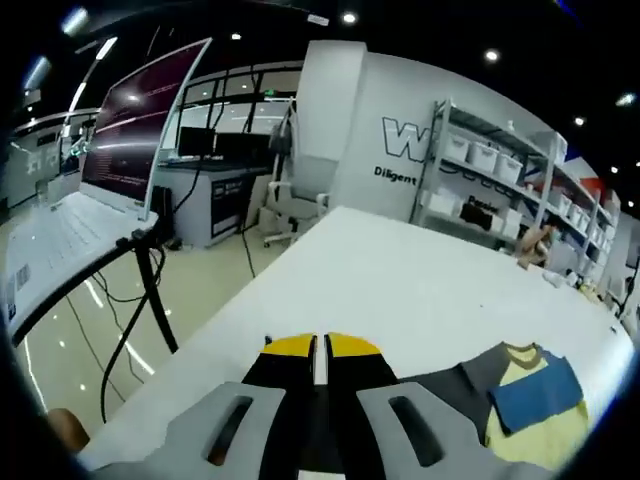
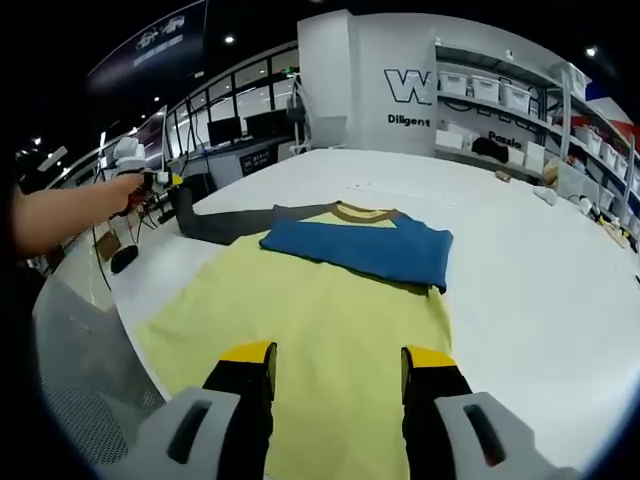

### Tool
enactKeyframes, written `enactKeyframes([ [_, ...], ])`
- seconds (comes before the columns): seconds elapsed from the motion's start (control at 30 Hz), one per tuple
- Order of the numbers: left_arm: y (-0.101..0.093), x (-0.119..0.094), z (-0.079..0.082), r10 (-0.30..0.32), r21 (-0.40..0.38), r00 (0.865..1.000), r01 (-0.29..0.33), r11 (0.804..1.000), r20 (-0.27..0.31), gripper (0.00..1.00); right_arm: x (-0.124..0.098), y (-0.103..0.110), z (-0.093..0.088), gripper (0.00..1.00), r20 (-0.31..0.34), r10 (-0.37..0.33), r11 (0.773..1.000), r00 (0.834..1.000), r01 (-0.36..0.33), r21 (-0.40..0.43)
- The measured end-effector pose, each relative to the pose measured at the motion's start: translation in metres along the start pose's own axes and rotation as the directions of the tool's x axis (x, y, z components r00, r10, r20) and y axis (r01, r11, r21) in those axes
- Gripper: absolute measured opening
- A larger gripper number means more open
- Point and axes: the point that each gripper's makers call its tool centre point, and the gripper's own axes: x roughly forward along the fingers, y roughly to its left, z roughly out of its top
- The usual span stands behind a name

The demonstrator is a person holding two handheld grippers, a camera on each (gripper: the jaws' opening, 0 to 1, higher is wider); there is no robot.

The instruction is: Fold the garment on the visible template until the final outline fits inside the template.

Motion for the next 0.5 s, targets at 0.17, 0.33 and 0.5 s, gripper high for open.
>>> enactKeyframes([
  [0.17, -0.045, 0.005, 0.012, -0.076, 0.040, 0.997, 0.075, 0.996, 0.021, 0.00, 0.000, 0.002, 0.001, 0.49, 0.004, 0.005, 1.000, 1.000, -0.005, 0.001],
  [0.33, -0.068, 0.010, 0.014, -0.103, 0.069, 0.994, 0.101, 0.993, 0.024, 0.00, -0.001, 0.004, 0.001, 0.49, 0.006, 0.014, 1.000, 1.000, -0.014, -0.001],
  [0.5, -0.039, 0.005, 0.004, -0.048, 0.177, 0.999, 0.048, 0.983, 0.000, 0.00, 0.000, 0.006, 0.002, 0.48, 0.011, 0.026, 1.000, 1.000, -0.026, 0.001],
])
